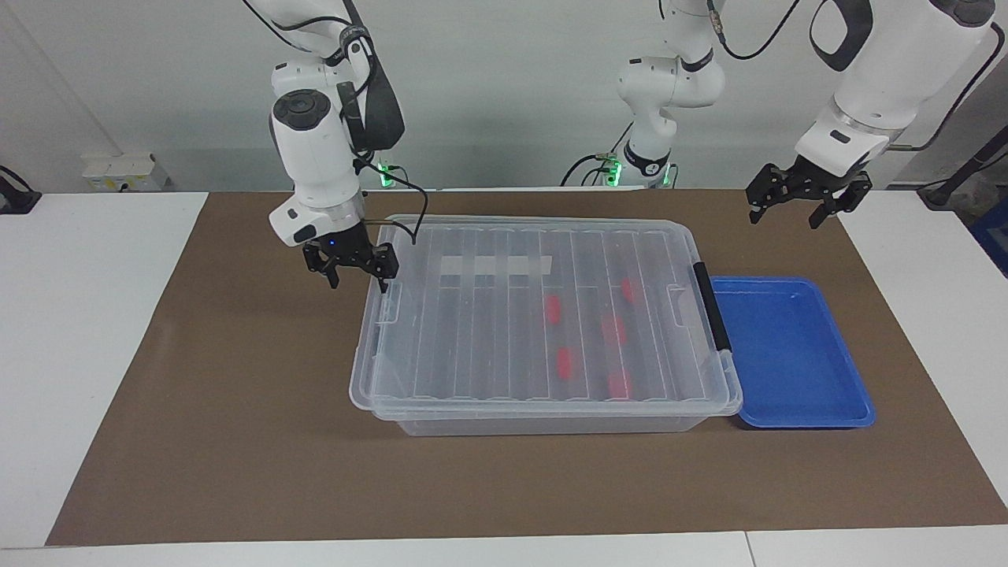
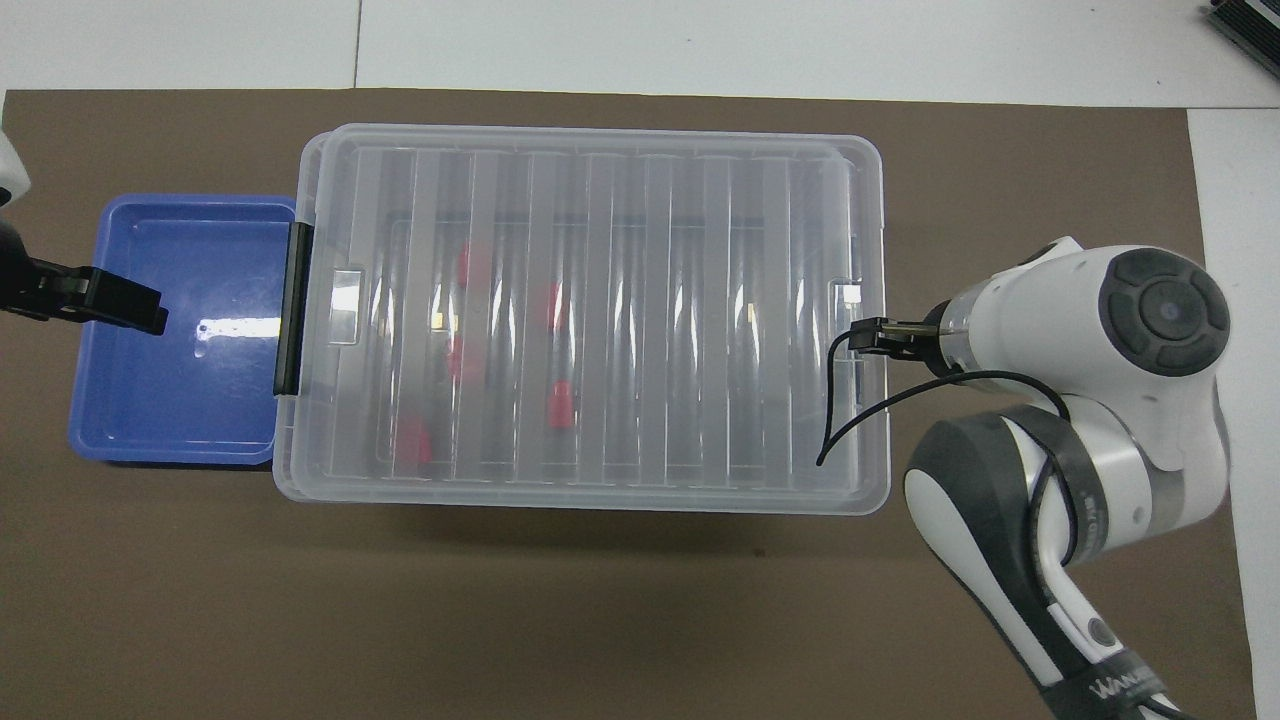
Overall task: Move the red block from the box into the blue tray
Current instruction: 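Hook the clear lid with the right gripper and slide it open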
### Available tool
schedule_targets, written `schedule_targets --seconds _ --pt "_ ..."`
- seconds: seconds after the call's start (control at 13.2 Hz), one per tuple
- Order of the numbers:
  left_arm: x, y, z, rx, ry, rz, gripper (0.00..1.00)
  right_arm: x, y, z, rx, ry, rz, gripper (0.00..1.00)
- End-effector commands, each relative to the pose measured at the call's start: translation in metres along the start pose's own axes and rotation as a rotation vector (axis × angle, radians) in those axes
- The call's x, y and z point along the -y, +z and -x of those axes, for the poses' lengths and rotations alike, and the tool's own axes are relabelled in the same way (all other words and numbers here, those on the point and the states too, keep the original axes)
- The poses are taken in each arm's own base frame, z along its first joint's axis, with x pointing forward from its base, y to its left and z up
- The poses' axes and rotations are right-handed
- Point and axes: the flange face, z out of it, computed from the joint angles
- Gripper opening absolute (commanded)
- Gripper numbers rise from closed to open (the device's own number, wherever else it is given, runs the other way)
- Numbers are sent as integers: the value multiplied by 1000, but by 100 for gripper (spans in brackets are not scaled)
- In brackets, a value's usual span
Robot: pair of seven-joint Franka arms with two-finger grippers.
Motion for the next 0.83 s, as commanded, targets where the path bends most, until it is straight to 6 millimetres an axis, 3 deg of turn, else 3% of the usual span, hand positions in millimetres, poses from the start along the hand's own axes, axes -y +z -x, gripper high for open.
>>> schedule_targets --seconds 0.0,0.3,0.45,0.6,0.75 --pt "1 -1 7 -10 -13 13 100 -30 -3 2 15 -35 0 96" --pt "-5 -1 6 -8 -22 11 100 -76 -9 -7 31 -40 12 98" --pt "-12 -2 -1 -59 -222 10 100 -100 -8 -10 45 -92 16 98" --pt "-60 10 -11 -126 -357 21 100 -126 -8 -14 50 -160 18 98" --pt "-75 18 -17 -123 -353 20 100 -147 -8 -16 49 -195 21 98"
